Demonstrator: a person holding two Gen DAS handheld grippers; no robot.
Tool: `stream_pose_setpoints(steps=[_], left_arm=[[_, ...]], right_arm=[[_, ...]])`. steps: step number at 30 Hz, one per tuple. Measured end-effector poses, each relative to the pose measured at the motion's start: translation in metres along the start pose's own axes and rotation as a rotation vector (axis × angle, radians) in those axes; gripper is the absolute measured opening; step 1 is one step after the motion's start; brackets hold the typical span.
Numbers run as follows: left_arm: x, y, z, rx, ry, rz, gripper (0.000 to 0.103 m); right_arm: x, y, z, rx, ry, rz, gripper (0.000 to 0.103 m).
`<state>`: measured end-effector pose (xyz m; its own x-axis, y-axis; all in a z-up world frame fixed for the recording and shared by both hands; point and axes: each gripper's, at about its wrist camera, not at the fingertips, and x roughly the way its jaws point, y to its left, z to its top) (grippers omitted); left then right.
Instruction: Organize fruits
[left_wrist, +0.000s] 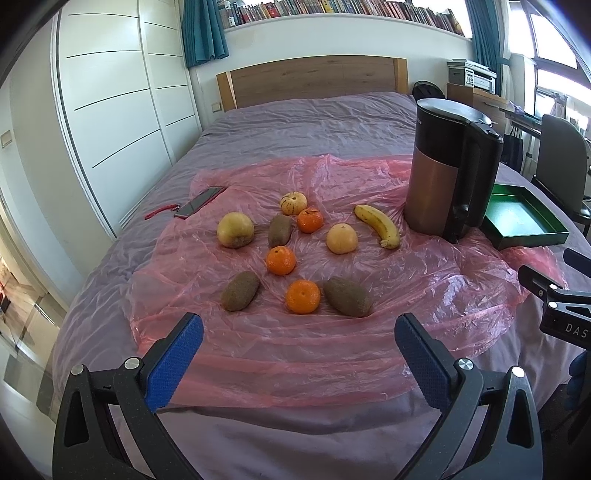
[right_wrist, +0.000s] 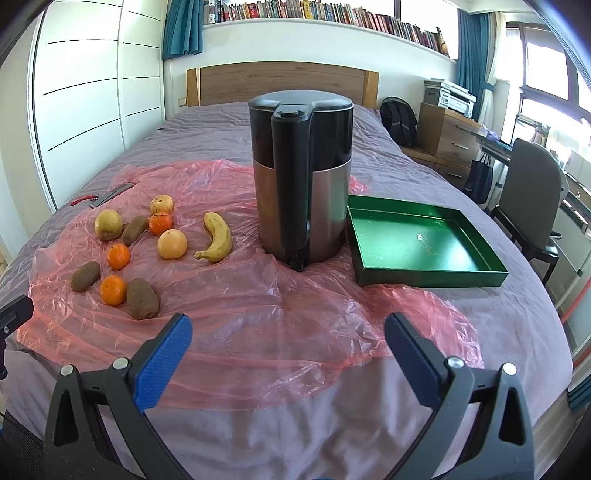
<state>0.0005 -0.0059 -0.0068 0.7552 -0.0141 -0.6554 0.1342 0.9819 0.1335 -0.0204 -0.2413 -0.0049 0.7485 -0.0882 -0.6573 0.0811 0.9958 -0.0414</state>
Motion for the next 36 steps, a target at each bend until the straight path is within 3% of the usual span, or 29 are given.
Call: stream_pose_setpoints(steps=[18,36], left_arm=[[0.006,0.002,0.0,0.007,0.019,-0.054,0.102],[0.018,0.002,-0.004,0.024,0.071,-0.063,0.102]], right_arm=[[0.003,-0.002,-0.001,0.004,0.0,0.01,0.103],[0.005,0.003,-0.003,-0.005,-0.004,0.009,0.103]])
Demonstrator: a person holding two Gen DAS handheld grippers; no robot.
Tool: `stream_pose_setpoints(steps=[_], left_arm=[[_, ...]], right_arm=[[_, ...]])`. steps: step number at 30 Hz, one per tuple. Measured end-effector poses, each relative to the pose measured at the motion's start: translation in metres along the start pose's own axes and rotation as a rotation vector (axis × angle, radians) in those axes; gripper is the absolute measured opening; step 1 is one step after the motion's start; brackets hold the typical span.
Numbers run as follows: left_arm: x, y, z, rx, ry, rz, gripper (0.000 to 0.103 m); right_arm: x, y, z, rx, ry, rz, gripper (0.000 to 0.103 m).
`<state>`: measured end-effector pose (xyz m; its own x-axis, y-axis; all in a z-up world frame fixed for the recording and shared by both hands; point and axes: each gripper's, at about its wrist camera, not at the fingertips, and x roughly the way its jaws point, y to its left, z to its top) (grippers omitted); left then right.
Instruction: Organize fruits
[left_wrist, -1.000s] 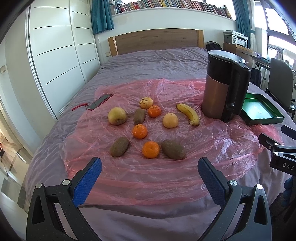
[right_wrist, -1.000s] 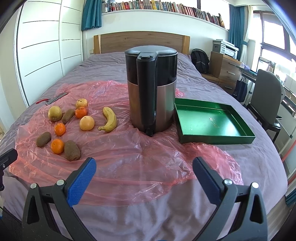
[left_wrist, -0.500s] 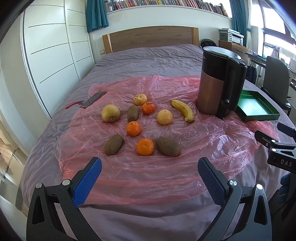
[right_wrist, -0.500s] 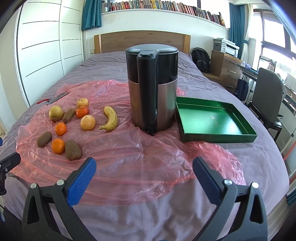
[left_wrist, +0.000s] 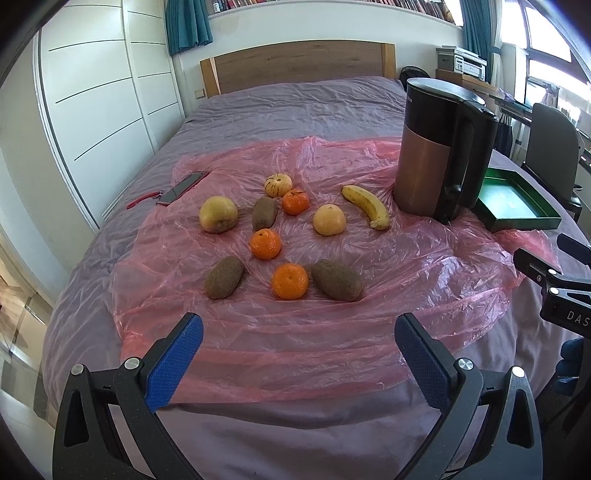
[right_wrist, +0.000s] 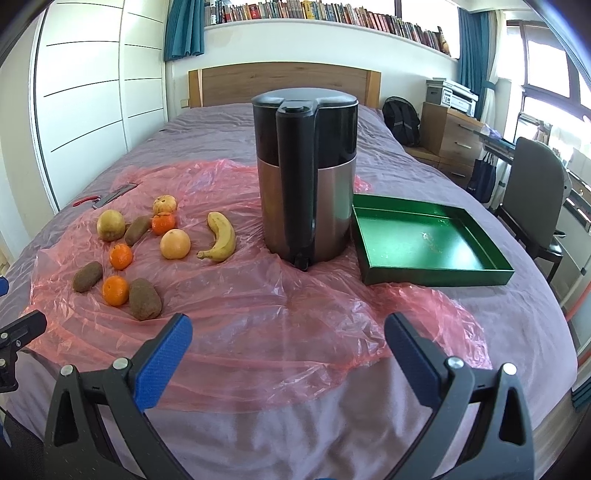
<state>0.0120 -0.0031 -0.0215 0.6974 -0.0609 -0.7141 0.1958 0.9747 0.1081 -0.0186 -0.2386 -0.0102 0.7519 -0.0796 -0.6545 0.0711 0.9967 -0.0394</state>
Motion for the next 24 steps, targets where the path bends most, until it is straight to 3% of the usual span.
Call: stream_pose_setpoints(steps=[14,18,24], left_arm=[[0.016,0.01,0.0,0.023,0.041,-0.005,0.102],[0.024,0.032,0.002,0.006,0.065,-0.038,0.102],[0.043,0.084,0.005,-0.081,0.108,-0.012,0.102]], right_arm=[[0.009,0.018,-0.003,-0.046,-0.001,0.043,0.103],[0.02,0.029,-0.005,-0.062,0.061,0.091,0.103],[0.041,0.053,-0.006,-0.104,0.13,0.173,0.103]])
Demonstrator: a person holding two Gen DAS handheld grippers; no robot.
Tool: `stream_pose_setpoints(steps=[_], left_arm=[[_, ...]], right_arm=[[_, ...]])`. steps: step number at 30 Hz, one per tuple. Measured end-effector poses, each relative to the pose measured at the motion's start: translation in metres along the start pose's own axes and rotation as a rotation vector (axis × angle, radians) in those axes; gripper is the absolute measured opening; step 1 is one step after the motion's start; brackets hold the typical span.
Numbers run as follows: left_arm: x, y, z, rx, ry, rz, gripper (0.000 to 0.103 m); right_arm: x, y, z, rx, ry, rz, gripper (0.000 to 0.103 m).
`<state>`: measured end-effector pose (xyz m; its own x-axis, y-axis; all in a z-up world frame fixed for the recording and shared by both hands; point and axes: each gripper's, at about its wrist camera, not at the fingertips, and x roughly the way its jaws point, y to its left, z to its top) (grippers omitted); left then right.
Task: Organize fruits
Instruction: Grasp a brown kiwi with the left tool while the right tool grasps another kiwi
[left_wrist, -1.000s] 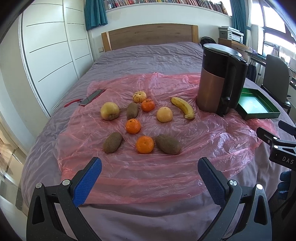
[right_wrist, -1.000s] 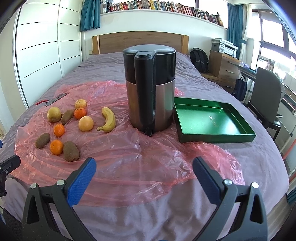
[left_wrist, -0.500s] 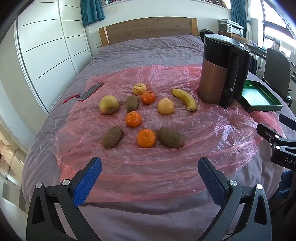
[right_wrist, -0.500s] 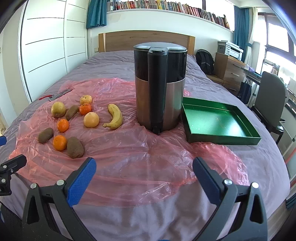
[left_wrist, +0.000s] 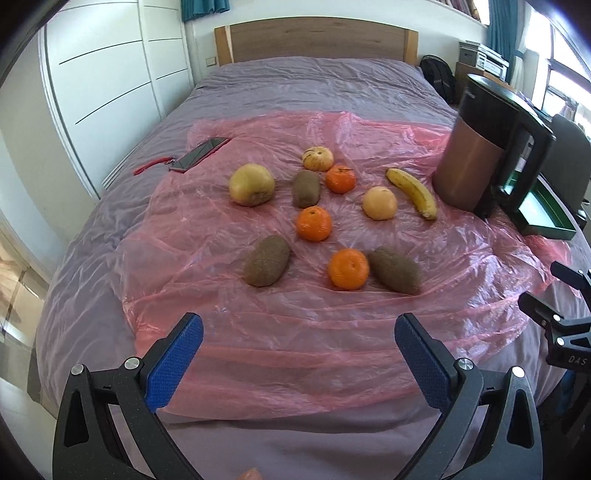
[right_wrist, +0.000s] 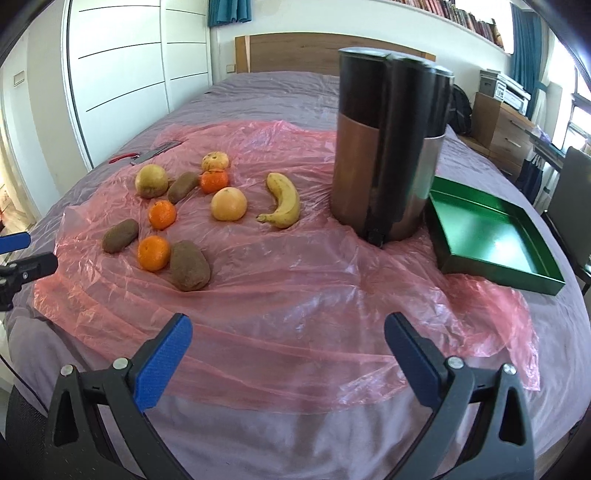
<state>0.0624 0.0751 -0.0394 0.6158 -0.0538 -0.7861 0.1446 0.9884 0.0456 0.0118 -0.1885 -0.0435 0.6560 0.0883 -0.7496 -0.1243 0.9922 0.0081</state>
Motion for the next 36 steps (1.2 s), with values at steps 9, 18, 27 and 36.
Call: stream_pose_setpoints(steps=[9,18,27,36], left_arm=[[0.051,0.027,0.019,0.019,0.075,0.039,0.102],[0.116,0.025,0.041,0.077,0.175,0.034,0.078],[0.148,0.032,0.045,0.095,0.239,-0.016,0.05],[0.164,0.015,0.046,0.169,0.275,-0.015,0.042]], right_arm=[[0.044,0.037,0.023,-0.061,0.063,0.176,0.103],[0.097,0.064,0.046,-0.119,0.162,0.266,0.101],[0.139,0.093,0.051,-0.208,0.26,0.298,0.059],[0.16,0.105,0.049,-0.289,0.334,0.262,0.052]])
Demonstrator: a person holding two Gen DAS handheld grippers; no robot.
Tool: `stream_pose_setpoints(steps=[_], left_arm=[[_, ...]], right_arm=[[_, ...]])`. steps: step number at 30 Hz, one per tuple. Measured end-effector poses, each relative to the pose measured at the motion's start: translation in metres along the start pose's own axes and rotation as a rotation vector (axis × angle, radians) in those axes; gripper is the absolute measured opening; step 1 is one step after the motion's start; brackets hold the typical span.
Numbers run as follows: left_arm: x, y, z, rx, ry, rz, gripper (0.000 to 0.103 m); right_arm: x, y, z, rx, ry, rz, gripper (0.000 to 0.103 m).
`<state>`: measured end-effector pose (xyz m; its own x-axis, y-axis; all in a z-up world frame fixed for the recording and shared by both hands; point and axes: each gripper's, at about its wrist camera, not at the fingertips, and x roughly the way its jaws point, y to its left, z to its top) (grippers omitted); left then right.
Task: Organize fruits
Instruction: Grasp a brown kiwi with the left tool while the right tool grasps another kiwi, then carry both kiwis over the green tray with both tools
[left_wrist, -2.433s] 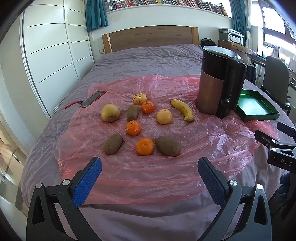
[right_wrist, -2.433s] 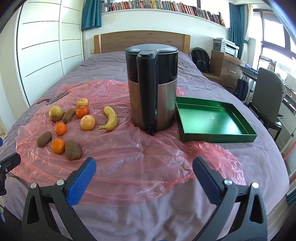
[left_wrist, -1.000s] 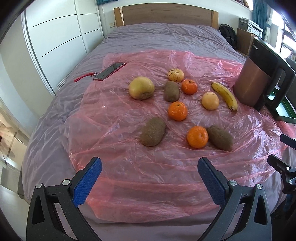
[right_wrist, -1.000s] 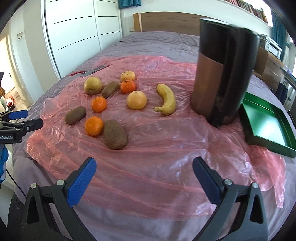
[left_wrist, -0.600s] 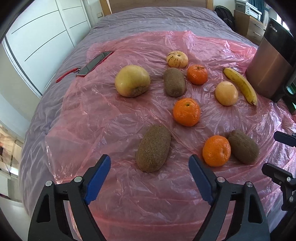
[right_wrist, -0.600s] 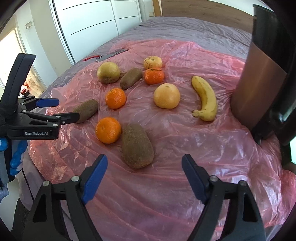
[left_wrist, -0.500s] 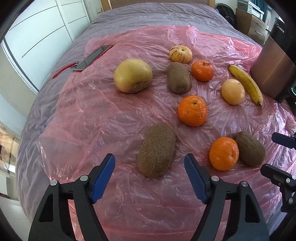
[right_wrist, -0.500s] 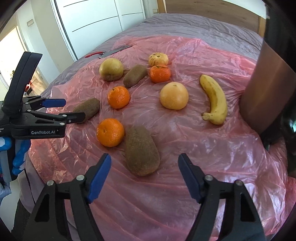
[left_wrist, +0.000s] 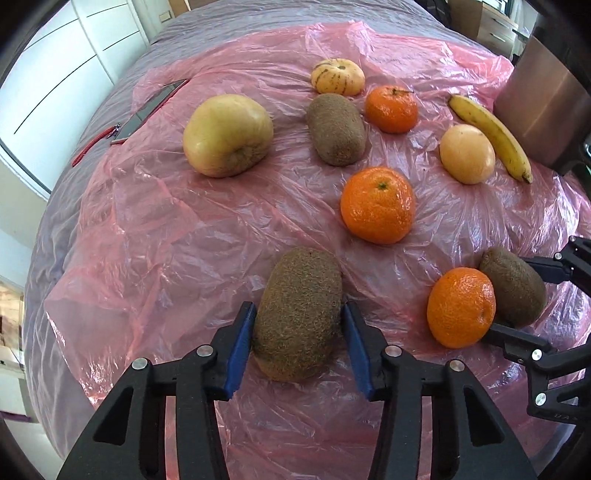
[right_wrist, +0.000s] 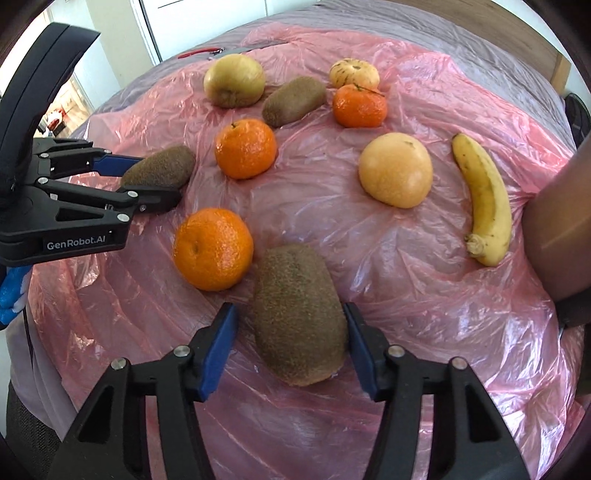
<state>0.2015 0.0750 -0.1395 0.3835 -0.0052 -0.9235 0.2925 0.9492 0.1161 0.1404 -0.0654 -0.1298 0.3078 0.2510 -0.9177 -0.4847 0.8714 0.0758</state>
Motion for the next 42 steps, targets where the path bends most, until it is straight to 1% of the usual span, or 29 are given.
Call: stream_pose_setpoints(steps=[2,3,4,8,10,13,20,28,32,36,42], left_arm=[[0.001,-0.002,0.0,0.004,0.001,0.006,0.04],[0.001,-0.001,0.001,0.0,0.002,0.005,0.04],[0.002,-0.001,0.002,-0.005,0.005,0.004,0.039],[0.0,-0.001,0.003,-0.014,-0.002,0.011,0.037],[-0.003,-0.003,0.004,-0.021,-0.011,0.02,0.037],[-0.01,-0.001,-0.001,-0.048,-0.021,0.025,0.037],[-0.037,0.002,-0.012,-0.113,-0.065,0.038,0.037],[-0.073,-0.005,-0.03,-0.147,-0.107,0.023,0.037],[-0.092,-0.019,-0.033,-0.14,-0.121,-0.007,0.037],[-0.111,-0.044,-0.033,-0.116,-0.141,-0.04,0.037],[-0.137,-0.095,-0.023,-0.05,-0.173,-0.099,0.037]], right_arm=[[0.005,0.001,0.001,-0.001,0.007,-0.004,0.041],[0.006,0.0,0.001,0.002,0.01,-0.004,0.029],[0.007,-0.001,0.002,0.005,0.013,-0.005,0.021],[0.007,-0.003,0.001,0.023,0.004,0.012,0.02],[0.005,-0.007,-0.001,0.051,-0.005,0.029,0.02],[-0.002,-0.011,-0.005,0.077,-0.017,0.041,0.019],[-0.033,-0.023,-0.019,0.142,-0.061,0.041,0.019],[-0.073,-0.025,-0.038,0.194,-0.124,0.03,0.019],[-0.093,-0.033,-0.051,0.22,-0.155,0.017,0.019],[-0.116,-0.047,-0.067,0.257,-0.189,-0.003,0.019],[-0.146,-0.078,-0.093,0.324,-0.23,-0.035,0.019]])
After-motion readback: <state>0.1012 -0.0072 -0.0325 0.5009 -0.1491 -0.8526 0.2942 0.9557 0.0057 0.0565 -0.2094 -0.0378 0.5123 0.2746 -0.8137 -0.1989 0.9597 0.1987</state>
